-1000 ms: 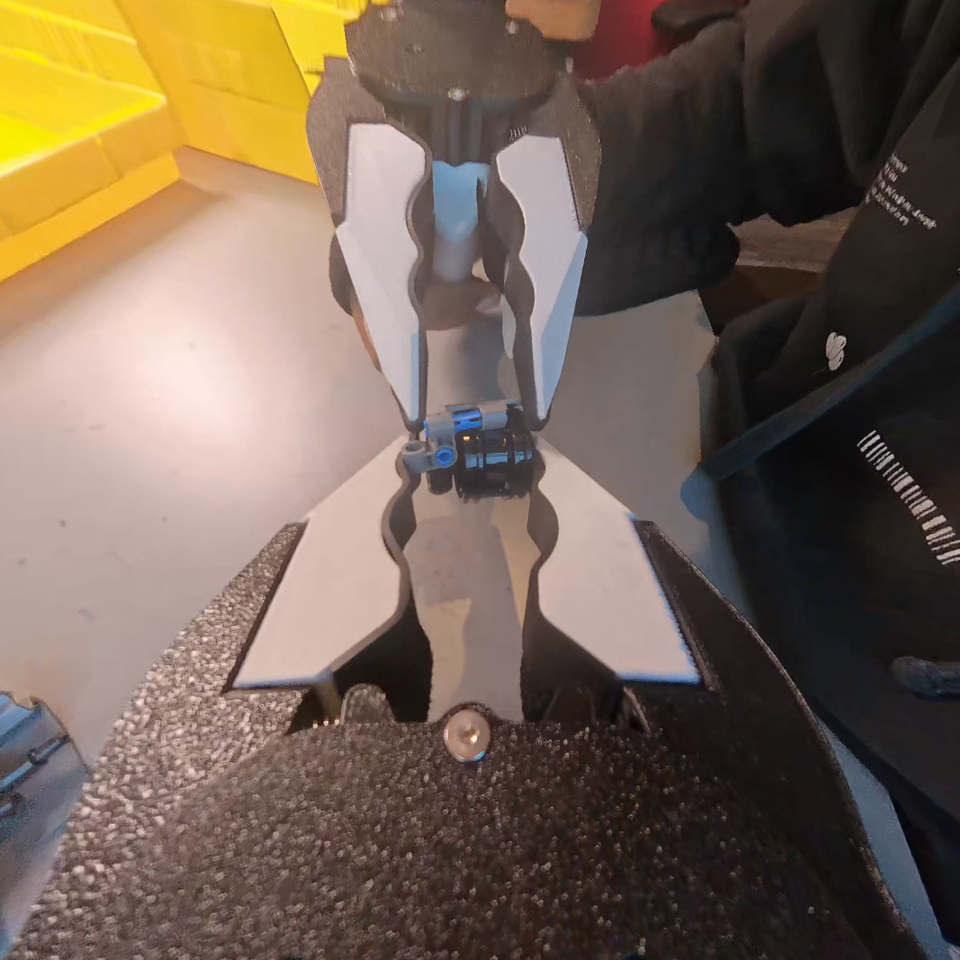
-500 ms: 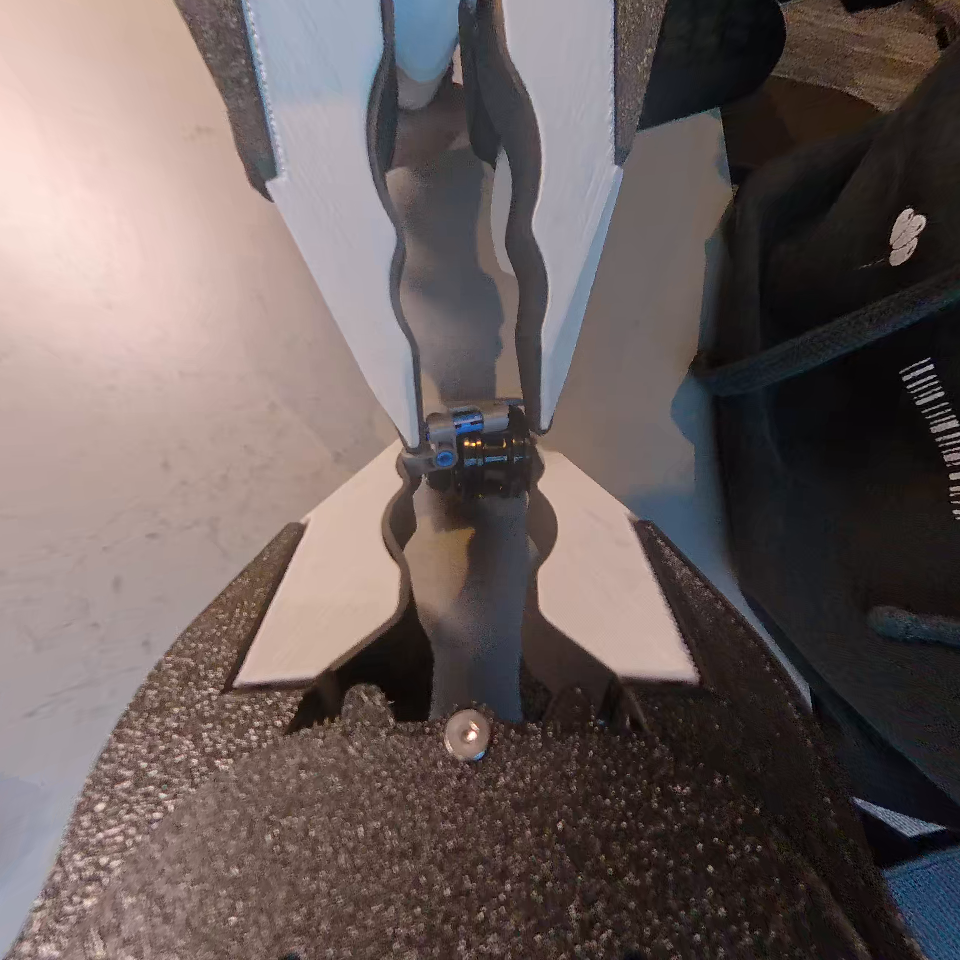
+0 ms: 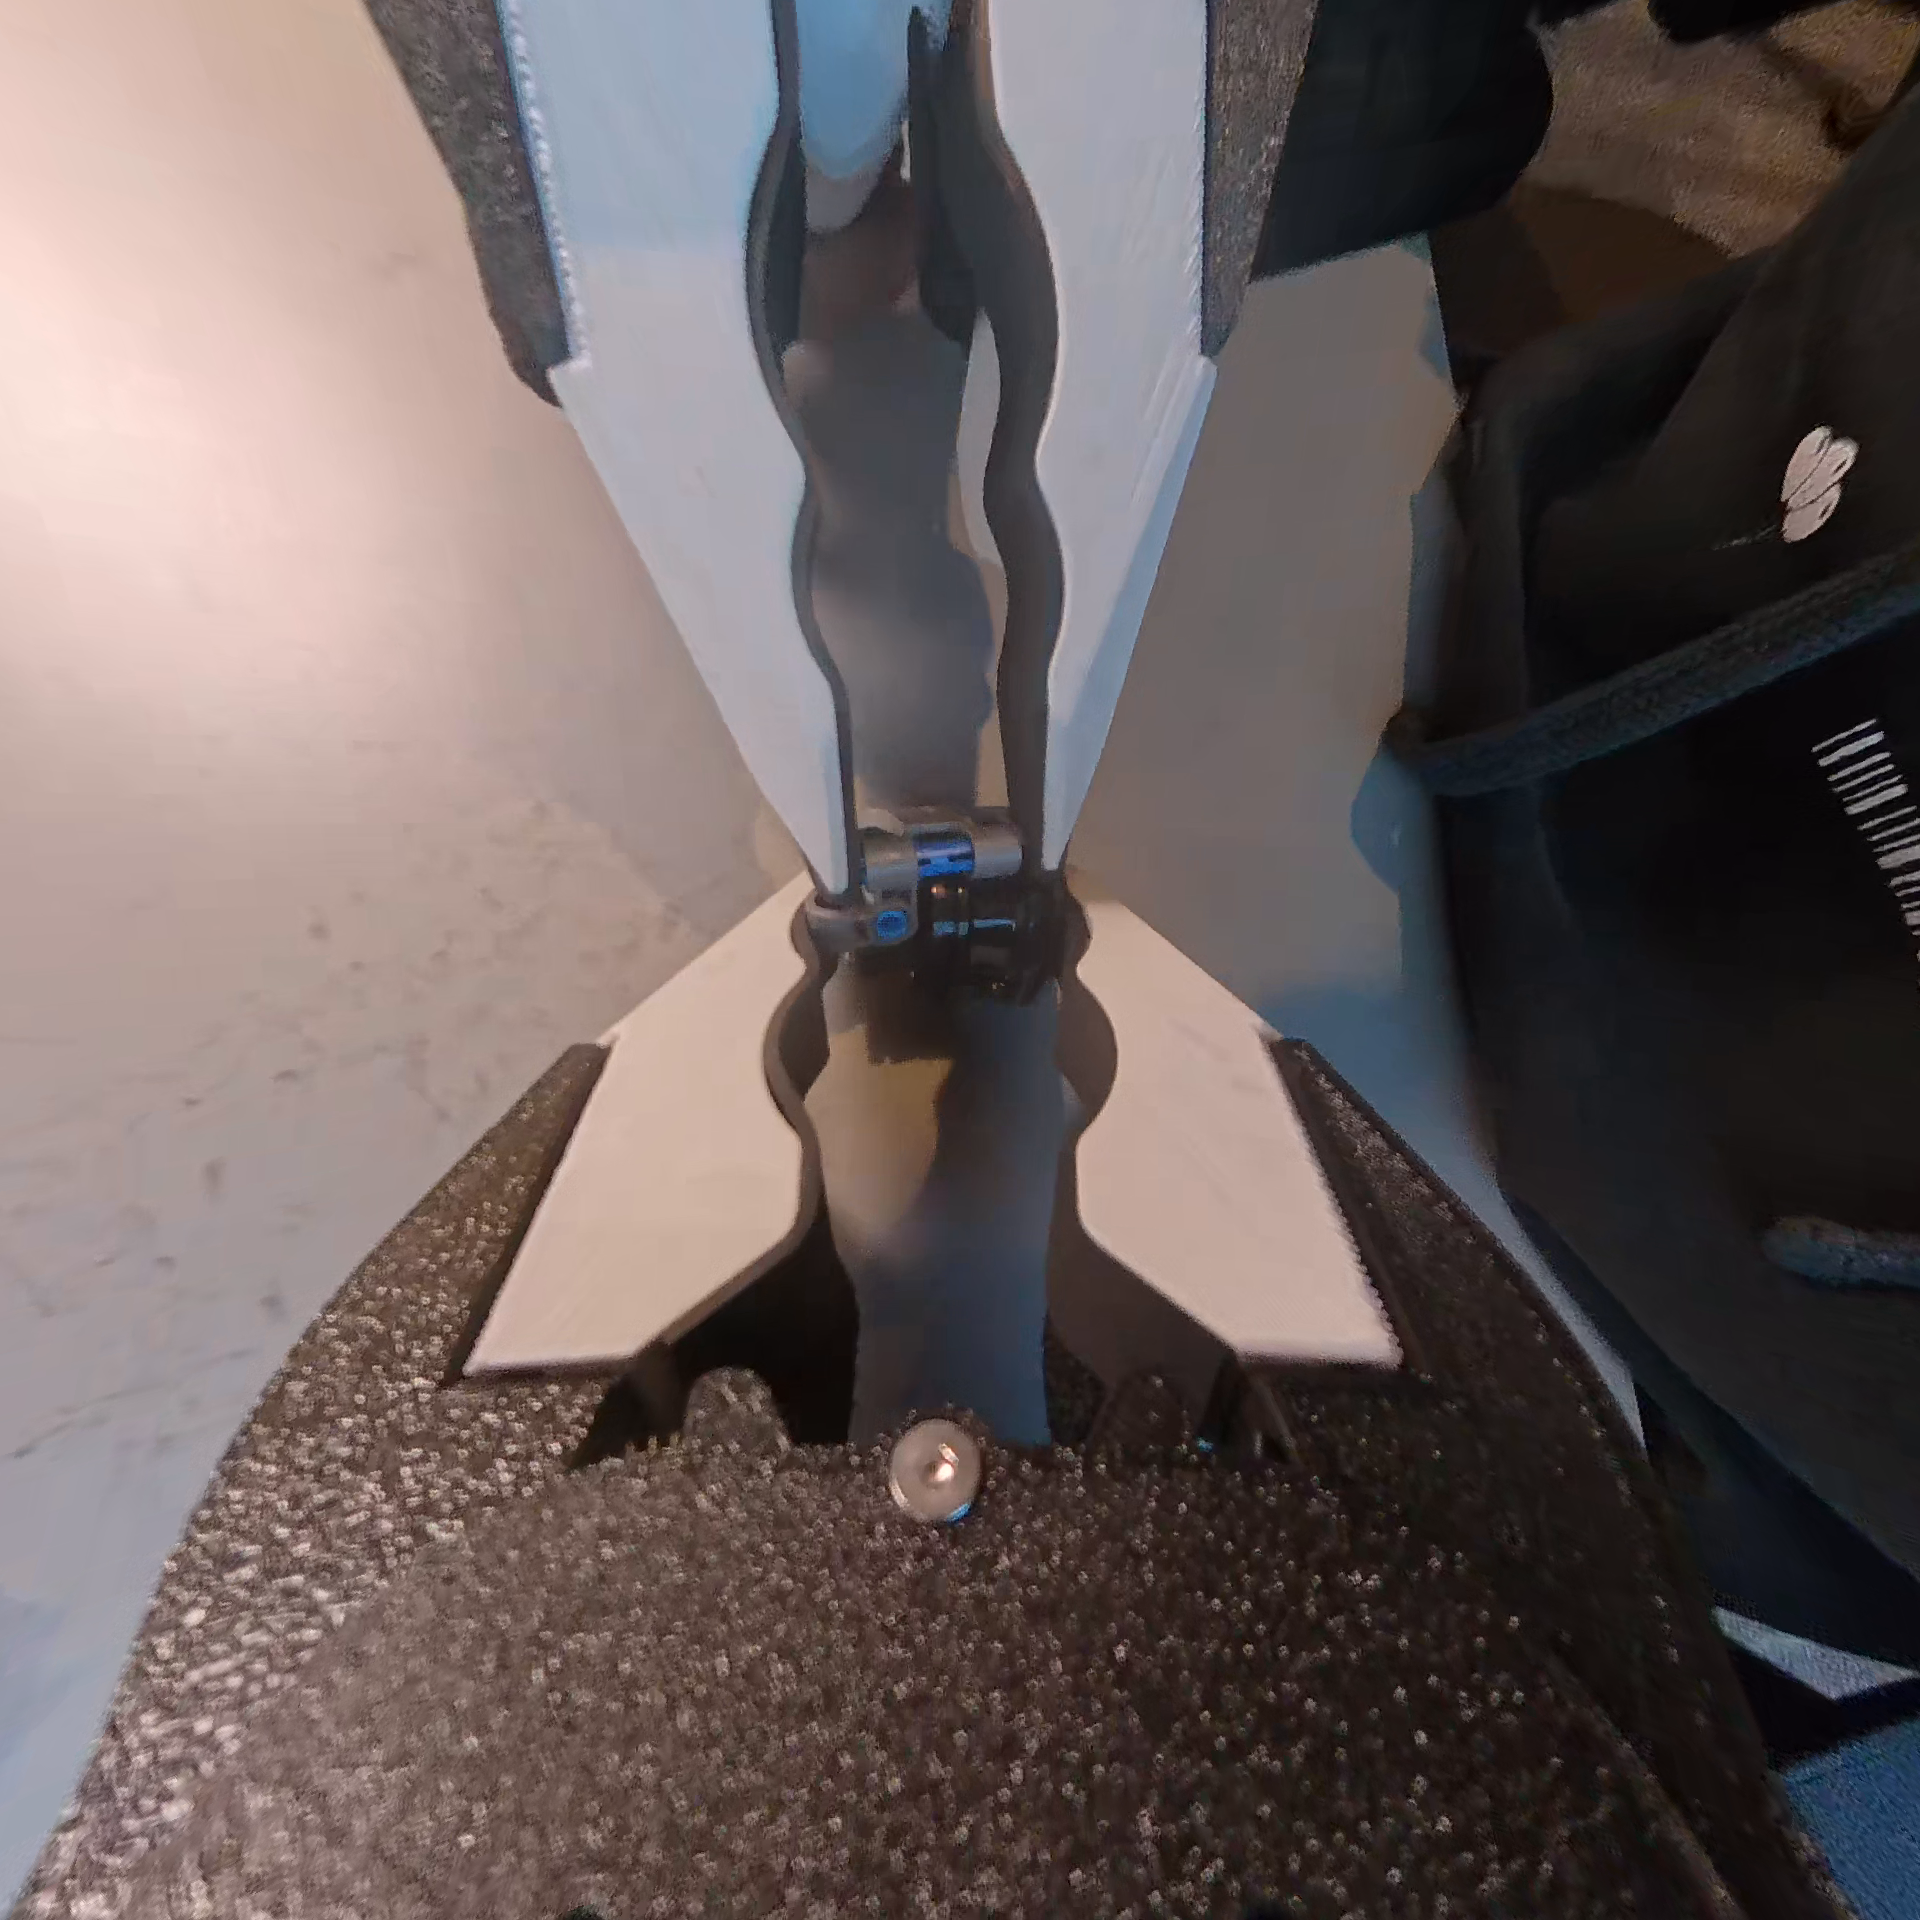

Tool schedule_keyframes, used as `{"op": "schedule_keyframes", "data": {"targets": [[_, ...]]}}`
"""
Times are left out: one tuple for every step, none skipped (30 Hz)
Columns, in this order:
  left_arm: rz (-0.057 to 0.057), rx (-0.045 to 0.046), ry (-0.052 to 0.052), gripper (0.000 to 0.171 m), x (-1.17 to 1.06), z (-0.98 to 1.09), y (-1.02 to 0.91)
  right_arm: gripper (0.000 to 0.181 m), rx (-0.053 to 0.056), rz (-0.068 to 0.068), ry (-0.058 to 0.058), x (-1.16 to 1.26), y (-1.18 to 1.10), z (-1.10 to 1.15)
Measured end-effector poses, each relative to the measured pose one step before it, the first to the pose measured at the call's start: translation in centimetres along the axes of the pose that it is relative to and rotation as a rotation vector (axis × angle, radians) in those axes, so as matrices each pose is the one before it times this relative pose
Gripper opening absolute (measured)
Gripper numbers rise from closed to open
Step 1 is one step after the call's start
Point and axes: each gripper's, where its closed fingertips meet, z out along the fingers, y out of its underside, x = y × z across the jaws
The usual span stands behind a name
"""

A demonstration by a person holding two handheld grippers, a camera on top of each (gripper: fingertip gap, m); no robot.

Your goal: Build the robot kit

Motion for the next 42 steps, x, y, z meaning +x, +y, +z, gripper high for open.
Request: {"op": "schedule_keyframes", "data": {"targets": [[-0.0084,0.04054,-0.0068,0.04,-0.227,-0.244,-0.379,0.023,0.0206,0.0182,0.007,0.277,-0.206,-0.19],[0.0005,0.04106,-0.0223,0.042,-0.405,-0.281,-0.423,0.023,0.0174,0.0137,0.0159,0.407,-0.194,-0.211],[0.0057,0.02694,-0.0176,0.043,-0.261,-0.217,-0.335,0.023,0.0218,0.0147,0.0022,0.163,-0.283,-0.182],[0.0089,0.01249,-0.0147,0.042,-0.149,-0.113,-0.281,0.022,0.0236,0.0192,0.0017,0.109,-0.3,-0.116],[0.0025,-0.00887,-0.0188,0.041,-0.227,0.01,-0.052,0.022,0.007,0.0079,0.0128,0.203,-0.037,-0.032],[-0.0005,-0.02039,-0.0117,0.041,-0.146,0.11,0.162,0.022,-0.0003,0.0047,0.0087,0.059,0.087,0.119],[0.0006,-0.02023,-0.0078,0.04,-0.032,0.146,0.225,0.022,-0.0025,0.0065,0.0078,0.018,0.117,0.185],[0.004,-0.01879,-0.0124,0.04,-0.061,0.167,0.264,0.022,-0.0121,-0.0001,0.0093,0.001,0.183,0.191],[0.0057,-0.01609,-0.0169,0.039,-0.104,0.139,0.196,0.021,-0.0116,-0.0055,0.0128,0.032,0.127,0.156],[0.0055,-0.01291,-0.0203,0.039,-0.161,0.082,0.132,0.021,-0.004,0.0001,0.015,0.093,0.032,0.117],[0.002,-0.00917,-0.0173,0.039,-0.159,0.085,0.091,0.021,-0.006,0.0008,0.0148,0.108,0.073,0.09],[-0.0006,-0.00901,-0.011,0.039,-0.088,0.117,0.137,0.021,-0.01,-0.0023,0.0079,0.042,0.142,0.101],[-0.0002,-0.01044,-0.0122,0.039,-0.083,0.151,0.155,0.021,-0.0114,0.0012,0.0068,0.065,0.162,0.099],[0.007,-0.01215,-0.0167,0.039,-0.112,0.155,0.162,0.021,-0.0121,-0.001,0.0063,0.044,0.164,0.085],[0.0081,-0.0113,-0.0131,0.039,-0.057,0.141,0.137,0.02,-0.0129,-0.0016,0.0055,0.005,0.181,0.09],[0.0039,-0.00223,-0.0088,0.039,-0.036,0.049,0.008,0.02,-0.0006,-0.0012,0.0055,-0.004,0.008,0.005],[-0.0019,0.00064,-0.0027,0.039,0.0,0.033,-0.024,0.02,0.0007,0.0077,0.0004,-0.008,0.011,-0.039],[0.0035,0.00125,-0.0082,0.039,-0.043,0.056,-0.024,0.02,-0.0014,0.0064,-0.0002,0.031,0.036,-0.029],[0.008,-0.00077,-0.0129,0.039,-0.057,0.063,-0.006,0.02,-0.0023,0.0028,-0.0005,-0.013,0.038,-0.009],[0.0029,0.00256,-0.0064,0.039,-0.009,0.027,-0.02,0.02,-0.0008,0.0049,-0.0015,-0.011,0.011,-0.011],[-0.0061,0.009,0.0009,0.04,-0.019,0.02,-0.021,0.02,-0.0006,0.0067,-0.0005,0.043,0.0,0.018],[-0.0083,0.01082,0.0051,0.04,-0.001,0.002,-0.03,0.02,-0.0008,0.0085,-0.0036,0.022,-0.001,0.017],[-0.0112,0.00828,0.015,0.04,0.051,-0.049,-0.023,0.02,0.0007,0.0018,-0.0046,-0.014,-0.009,0.014],[-0.0125,0.0089,0.025,0.04,0.062,-0.092,-0.041,0.021,-0.0028,-0.0199,-0.0053,-0.025,0.032,-0.014],[-0.0137,0.01241,0.0284,0.04,0.07,-0.153,-0.084,0.022,0.0073,0.0006,-0.0132,0.018,-0.114,-0.107],[-0.016,0.02341,0.0329,0.04,0.162,-0.273,-0.313,0.023,0.0244,-0.0039,-0.0195,-0.182,-0.349,-0.22],[-0.007,0.02889,0.0289,0.04,0.257,-0.295,-0.416,0.023,0.0228,-0.0319,-0.0006,-0.12,-0.423,-0.282],[0.0046,0.01292,0.0167,0.039,0.244,-0.174,-0.217,0.026,0.0124,-0.0461,0.0023,-0.167,-0.305,-0.272],[0.0098,-0.00921,0.0106,0.04,0.19,-0.009,0.18,0.035,-0.0035,-0.0478,-0.0071,-0.281,0.006,-0.173],[0.0066,-0.00876,0.0229,0.04,0.374,0.108,0.219,0.04,-0.0057,-0.0326,-0.0088,-0.263,0.09,-0.044],[-0.0013,-0.00229,0.0319,0.04,0.536,0.155,0.068,0.041,0.0027,-0.0207,-0.0019,-0.179,-0.03,0.056],[0.0001,-0.00647,0.0215,0.04,0.389,0.158,0.054,0.042,-0.0114,-0.0161,-0.0033,-0.143,0.161,0.116],[0.0086,-0.01376,0.0135,0.04,0.253,0.148,0.171,0.04,-0.0119,-0.0052,-0.018,-0.312,0.131,0.084],[0.004,0.00026,0.0179,0.04,0.281,0.044,-0.041,0.032,0.0032,0.0026,-0.0364,-0.597,-0.088,0.017],[-0.009,0.00615,0.0308,0.04,0.39,0.011,-0.106,0.029,0.0091,0.0056,-0.035,-0.595,-0.148,-0.007],[-0.0111,0.0056,0.0259,0.04,0.308,0.005,-0.067,0.029,0.0058,0.0041,-0.0067,-0.133,-0.111,-0.038],[-0.0068,0.00301,0.0126,0.04,0.106,-0.03,-0.025,0.029,-0.0029,0.0021,-0.0051,-0.133,-0.016,-0.024],[-0.0056,0.0024,0.0174,0.041,0.181,-0.036,0.0,0.029,-0.0009,0.0008,-0.0068,-0.127,-0.028,-0.041],[-0.0061,0.00539,0.0179,0.041,0.207,-0.035,-0.036,0.03,0.001,0.0083,-0.0074,-0.069,0.0,-0.041],[-0.0045,0.00445,0.0057,0.041,0.045,-0.013,-0.025,0.033,0.0,0.0134,0.003,0.138,0.043,-0.034],[-0.0018,0.00249,0.007,0.041,0.086,0.002,-0.019,0.034,-0.001,0.0091,-0.009,-0.055,0.074,-0.063],[-0.0032,0.00291,0.0076,0.041,0.091,0.016,-0.039,0.037,-0.0047,0.0098,-0.01,-0.067,0.14,-0.076]]}}
